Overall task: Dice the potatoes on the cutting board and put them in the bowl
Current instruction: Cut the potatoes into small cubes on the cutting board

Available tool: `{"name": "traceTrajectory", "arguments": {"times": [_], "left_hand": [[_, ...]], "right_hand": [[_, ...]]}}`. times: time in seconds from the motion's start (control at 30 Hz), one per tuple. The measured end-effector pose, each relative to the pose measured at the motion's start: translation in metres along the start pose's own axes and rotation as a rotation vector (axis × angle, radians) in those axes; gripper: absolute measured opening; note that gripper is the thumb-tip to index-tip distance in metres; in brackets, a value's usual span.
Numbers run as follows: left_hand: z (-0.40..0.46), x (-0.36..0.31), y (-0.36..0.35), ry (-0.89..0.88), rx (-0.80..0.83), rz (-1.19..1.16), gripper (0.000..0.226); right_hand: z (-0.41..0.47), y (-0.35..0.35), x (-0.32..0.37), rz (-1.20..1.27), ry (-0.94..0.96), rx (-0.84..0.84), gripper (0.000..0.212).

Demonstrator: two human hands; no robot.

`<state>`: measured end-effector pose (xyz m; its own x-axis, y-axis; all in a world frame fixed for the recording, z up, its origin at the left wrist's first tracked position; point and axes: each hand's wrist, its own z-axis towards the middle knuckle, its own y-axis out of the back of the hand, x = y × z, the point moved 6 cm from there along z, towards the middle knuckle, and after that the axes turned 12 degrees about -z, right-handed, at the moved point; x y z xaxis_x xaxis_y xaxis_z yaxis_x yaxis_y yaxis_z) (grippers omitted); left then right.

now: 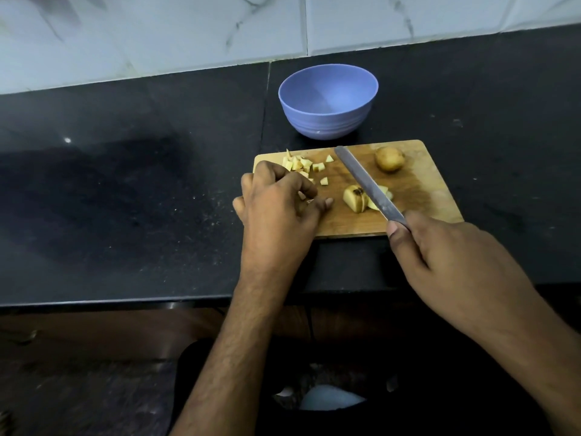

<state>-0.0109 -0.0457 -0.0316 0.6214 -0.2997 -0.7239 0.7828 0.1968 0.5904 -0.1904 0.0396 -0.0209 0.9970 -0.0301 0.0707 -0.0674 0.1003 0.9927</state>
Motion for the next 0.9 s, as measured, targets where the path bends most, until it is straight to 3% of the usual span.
{"name": "traceTrajectory", "arguments": {"times": [0.3,0.63,0.9], "left_hand": [[-0.005,0.001,0.003,0.050,0.048,0.002,0.008],[-0.004,0.004,0.004,0.071,0.031,-0.045,0.007],[-0.003,0.007,0.005,0.106,-0.002,-0.040,0.003]], "right_hand": [[-0.014,0.002,0.021,-0.069,0.037,0.140,0.024],[-0.006,0.001,0.024,-0.103,0.043,0.219,0.031],[0.002,0.020,0.015,-0.176,0.079,0.412,0.037]]}}
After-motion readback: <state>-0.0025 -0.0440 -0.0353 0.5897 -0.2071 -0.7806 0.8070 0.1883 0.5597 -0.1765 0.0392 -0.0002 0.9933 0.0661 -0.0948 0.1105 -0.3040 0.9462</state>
